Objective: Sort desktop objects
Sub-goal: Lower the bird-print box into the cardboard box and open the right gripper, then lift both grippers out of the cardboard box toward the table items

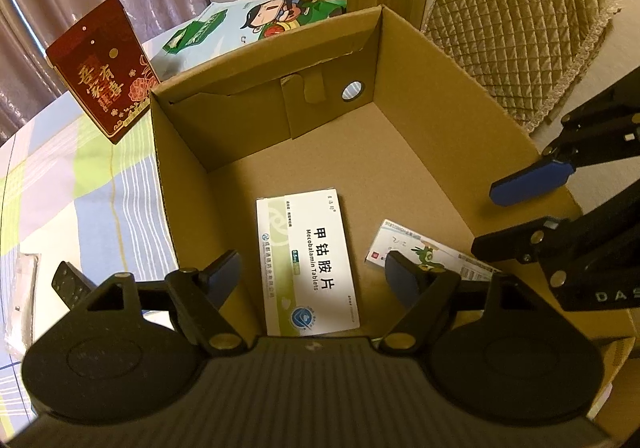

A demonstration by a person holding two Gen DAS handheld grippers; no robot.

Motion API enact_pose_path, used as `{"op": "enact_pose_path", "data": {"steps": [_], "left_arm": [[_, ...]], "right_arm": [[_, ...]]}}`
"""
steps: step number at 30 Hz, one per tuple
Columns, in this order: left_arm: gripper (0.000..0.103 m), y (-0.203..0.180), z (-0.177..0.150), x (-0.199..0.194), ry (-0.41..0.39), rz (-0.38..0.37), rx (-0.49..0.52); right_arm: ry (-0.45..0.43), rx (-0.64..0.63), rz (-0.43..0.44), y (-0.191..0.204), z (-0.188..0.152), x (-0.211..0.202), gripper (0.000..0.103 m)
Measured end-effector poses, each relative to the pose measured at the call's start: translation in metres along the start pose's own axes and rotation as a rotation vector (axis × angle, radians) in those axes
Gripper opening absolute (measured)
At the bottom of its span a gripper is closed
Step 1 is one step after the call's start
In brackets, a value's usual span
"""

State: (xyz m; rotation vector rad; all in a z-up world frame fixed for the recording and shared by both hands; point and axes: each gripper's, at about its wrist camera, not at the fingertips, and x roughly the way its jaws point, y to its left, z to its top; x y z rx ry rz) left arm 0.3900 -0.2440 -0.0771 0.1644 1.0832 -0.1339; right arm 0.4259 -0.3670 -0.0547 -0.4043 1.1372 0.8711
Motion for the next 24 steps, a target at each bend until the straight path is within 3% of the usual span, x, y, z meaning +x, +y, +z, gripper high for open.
{"op": "enact_pose_path", "data": {"steps": [8, 9, 10, 11, 24], "left_arm": [[0.077, -0.002, -0.008, -0.016, -0.025, -0.011, 0.011], [0.077, -0.002, -0.009, -0.019, -0.03, -0.013, 0.011], [0.078, -0.002, -0.011, -0.022, -0.035, -0.015, 0.011], [0.079, -0.002, -0.012, -0.025, -0.041, -0.017, 0.012], [0.086, 0.002, -0.033, -0.066, -0.117, -0.035, 0.045]], "right_arm": [[-0.002, 0.026, -0.006, 0.01, -0.011, -0.009, 0.039], [-0.003, 0.033, -0.006, 0.012, -0.013, -0.01, 0.047], [-0.007, 0.039, -0.009, 0.014, -0.015, -0.012, 0.076], [-0.018, 0.045, -0.014, 0.016, -0.017, -0.014, 0.08], [-0.061, 0.087, -0.036, 0.047, -0.032, -0.035, 0.08]]}}
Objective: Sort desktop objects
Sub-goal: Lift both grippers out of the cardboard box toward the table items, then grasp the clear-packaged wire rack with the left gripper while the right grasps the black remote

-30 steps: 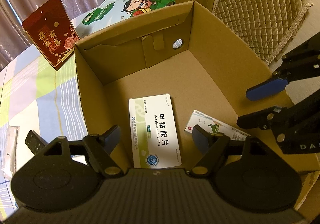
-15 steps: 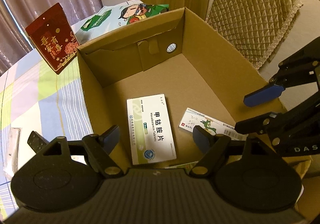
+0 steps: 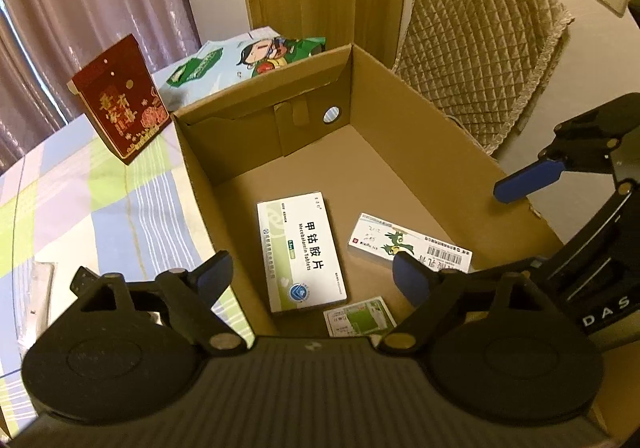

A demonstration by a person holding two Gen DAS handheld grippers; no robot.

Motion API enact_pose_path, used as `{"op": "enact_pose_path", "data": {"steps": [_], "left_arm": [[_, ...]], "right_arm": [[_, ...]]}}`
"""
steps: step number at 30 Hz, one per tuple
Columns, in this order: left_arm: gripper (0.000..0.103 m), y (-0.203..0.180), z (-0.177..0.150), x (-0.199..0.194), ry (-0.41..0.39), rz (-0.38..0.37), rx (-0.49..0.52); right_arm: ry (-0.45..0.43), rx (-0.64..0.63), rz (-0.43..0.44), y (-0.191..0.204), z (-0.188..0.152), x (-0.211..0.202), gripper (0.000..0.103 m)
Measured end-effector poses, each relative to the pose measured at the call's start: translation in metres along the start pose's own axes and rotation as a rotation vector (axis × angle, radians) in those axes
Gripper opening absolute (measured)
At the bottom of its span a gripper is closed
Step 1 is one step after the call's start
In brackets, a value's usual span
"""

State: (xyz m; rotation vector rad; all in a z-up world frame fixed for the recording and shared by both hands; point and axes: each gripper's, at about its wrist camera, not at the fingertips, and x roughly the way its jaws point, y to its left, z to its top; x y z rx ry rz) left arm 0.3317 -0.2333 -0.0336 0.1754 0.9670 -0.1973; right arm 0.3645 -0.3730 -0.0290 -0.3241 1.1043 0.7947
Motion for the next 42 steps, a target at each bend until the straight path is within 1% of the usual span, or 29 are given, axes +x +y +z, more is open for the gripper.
{"op": "enact_pose_path", "data": {"steps": [2, 9, 12, 16, 20, 26, 30, 33, 39, 42], "left_arm": [[0.089, 0.002, -0.003, -0.008, -0.012, -0.006, 0.0], [0.09, 0.011, -0.011, -0.035, -0.06, -0.016, -0.006], [0.093, 0.018, -0.015, -0.046, -0.08, -0.019, -0.012], [0.093, 0.025, -0.022, -0.059, -0.098, -0.024, -0.006], [0.094, 0.035, -0.035, -0.074, -0.114, -0.04, -0.014], [0.096, 0.064, -0.064, -0.099, -0.136, -0.056, -0.035], [0.096, 0.092, -0.094, -0.105, -0.114, -0.039, -0.073], [0.096, 0.119, -0.122, -0.106, -0.078, -0.016, -0.111], [0.096, 0.17, -0.182, -0.103, 0.006, 0.055, -0.181], [0.095, 0.189, -0.205, -0.099, 0.039, 0.078, -0.203]], "right_arm": [[-0.006, 0.008, -0.002, 0.004, -0.002, -0.003, 0.08], [-0.05, 0.05, -0.01, 0.018, -0.004, -0.015, 0.08], [-0.067, 0.075, -0.013, 0.024, -0.006, -0.019, 0.08], [-0.088, 0.115, -0.023, 0.031, -0.009, -0.025, 0.08], [-0.131, 0.168, -0.027, 0.042, -0.012, -0.031, 0.08], [-0.185, 0.259, -0.01, 0.061, -0.016, -0.032, 0.08], [-0.215, 0.315, -0.002, 0.072, -0.018, -0.029, 0.08], [-0.235, 0.346, 0.008, 0.081, -0.016, -0.026, 0.08], [-0.25, 0.365, 0.025, 0.103, -0.008, -0.013, 0.08], [-0.246, 0.354, 0.039, 0.118, -0.002, -0.004, 0.08]]}}
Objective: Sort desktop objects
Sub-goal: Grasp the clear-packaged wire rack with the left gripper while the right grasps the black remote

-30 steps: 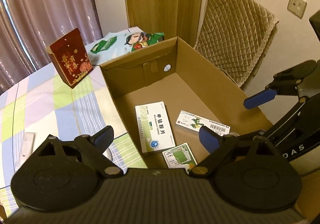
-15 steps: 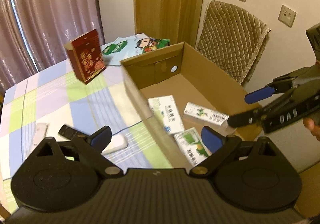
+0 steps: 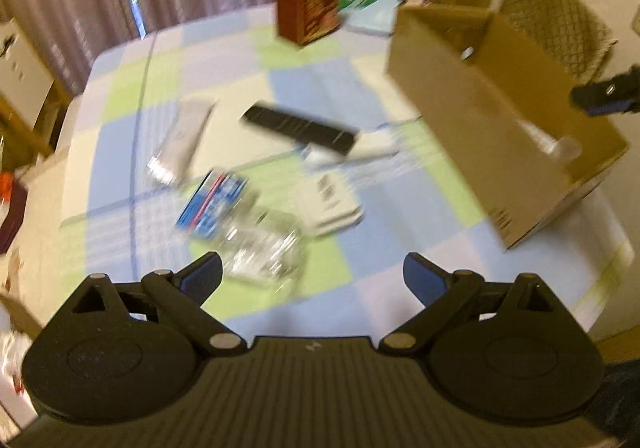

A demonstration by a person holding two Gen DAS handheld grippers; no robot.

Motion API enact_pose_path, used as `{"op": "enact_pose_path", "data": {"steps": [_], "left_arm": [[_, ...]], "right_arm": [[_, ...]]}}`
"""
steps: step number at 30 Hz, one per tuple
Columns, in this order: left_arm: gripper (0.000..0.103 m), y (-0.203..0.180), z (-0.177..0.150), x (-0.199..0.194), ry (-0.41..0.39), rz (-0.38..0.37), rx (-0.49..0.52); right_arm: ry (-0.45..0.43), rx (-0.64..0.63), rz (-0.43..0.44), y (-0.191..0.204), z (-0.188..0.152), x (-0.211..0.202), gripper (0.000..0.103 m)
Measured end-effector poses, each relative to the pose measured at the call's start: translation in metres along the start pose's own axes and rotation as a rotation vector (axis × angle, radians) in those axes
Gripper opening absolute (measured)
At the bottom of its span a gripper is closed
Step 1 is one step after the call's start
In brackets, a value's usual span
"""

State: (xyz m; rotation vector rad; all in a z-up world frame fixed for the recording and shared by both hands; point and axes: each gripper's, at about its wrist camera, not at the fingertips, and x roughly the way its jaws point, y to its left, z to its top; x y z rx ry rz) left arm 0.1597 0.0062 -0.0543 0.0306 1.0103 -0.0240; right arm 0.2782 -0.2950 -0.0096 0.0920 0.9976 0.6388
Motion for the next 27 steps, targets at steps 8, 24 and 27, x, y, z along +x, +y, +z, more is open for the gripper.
{"op": "enact_pose_path", "data": {"steps": [8, 24, 27], "left_arm": [[0.096, 0.014, -0.018, 0.029, -0.02, 0.065, 0.096], [0.094, -0.004, -0.001, 0.117, -0.027, 0.165, 0.303], [0.083, -0.005, -0.002, 0.125, -0.024, 0.188, 0.319]], "right_arm": [[0.011, -0.023, 0.0, 0.026, -0.002, 0.021, 0.08], [0.053, -0.094, -0.02, 0.036, 0.02, 0.052, 0.08], [0.069, -0.162, -0.01, 0.046, 0.032, 0.066, 0.08]]}}
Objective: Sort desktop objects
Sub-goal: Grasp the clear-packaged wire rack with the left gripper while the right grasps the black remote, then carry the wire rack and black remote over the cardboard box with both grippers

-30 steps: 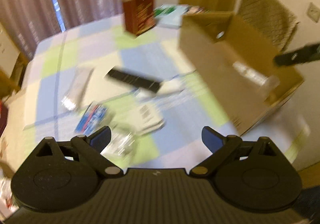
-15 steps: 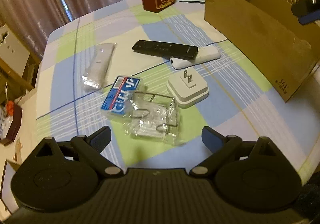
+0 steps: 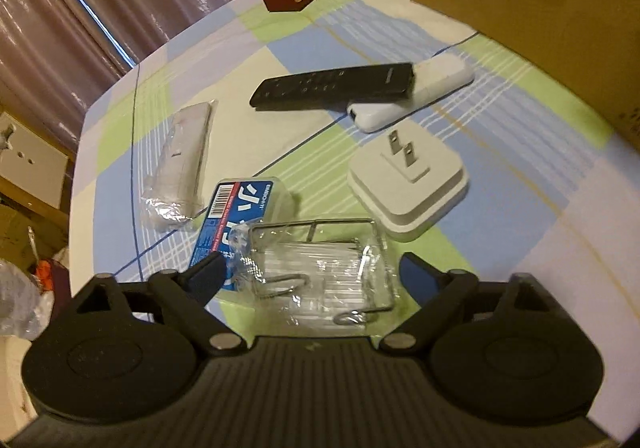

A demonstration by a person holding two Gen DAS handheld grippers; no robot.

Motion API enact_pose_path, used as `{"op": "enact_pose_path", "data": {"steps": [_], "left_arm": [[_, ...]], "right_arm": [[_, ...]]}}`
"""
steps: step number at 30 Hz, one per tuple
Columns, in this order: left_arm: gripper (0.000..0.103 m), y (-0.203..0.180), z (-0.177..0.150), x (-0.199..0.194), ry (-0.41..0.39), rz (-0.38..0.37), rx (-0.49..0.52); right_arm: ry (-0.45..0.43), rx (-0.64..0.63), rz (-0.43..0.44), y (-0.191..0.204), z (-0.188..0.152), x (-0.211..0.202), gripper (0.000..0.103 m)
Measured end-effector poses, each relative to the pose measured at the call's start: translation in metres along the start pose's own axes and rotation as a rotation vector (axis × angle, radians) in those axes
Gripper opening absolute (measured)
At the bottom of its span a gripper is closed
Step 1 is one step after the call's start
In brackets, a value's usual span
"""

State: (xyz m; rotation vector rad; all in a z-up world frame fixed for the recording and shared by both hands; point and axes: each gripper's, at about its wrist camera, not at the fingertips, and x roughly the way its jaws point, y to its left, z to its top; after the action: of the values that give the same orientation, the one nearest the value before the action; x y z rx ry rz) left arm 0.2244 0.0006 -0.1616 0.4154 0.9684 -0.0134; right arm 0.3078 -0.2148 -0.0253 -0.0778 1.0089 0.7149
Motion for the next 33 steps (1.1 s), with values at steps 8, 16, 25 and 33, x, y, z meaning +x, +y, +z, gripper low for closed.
{"op": "enact_pose_path", "data": {"steps": [8, 16, 25, 33], "left_arm": [[0.069, 0.012, -0.002, -0.007, -0.027, -0.04, -0.006], [0.069, 0.066, 0.004, -0.052, -0.098, -0.095, -0.111], [0.069, 0.132, 0.019, -0.041, -0.097, -0.043, -0.24], [0.069, 0.142, 0.025, -0.024, -0.071, -0.06, -0.295]], "right_arm": [[0.052, -0.23, 0.052, 0.032, 0.042, 0.056, 0.08], [0.172, -0.376, 0.094, 0.047, 0.062, 0.139, 0.08], [0.225, -0.422, 0.096, 0.055, 0.067, 0.232, 0.079], [0.226, -0.548, 0.033, 0.068, 0.055, 0.256, 0.054]]}}
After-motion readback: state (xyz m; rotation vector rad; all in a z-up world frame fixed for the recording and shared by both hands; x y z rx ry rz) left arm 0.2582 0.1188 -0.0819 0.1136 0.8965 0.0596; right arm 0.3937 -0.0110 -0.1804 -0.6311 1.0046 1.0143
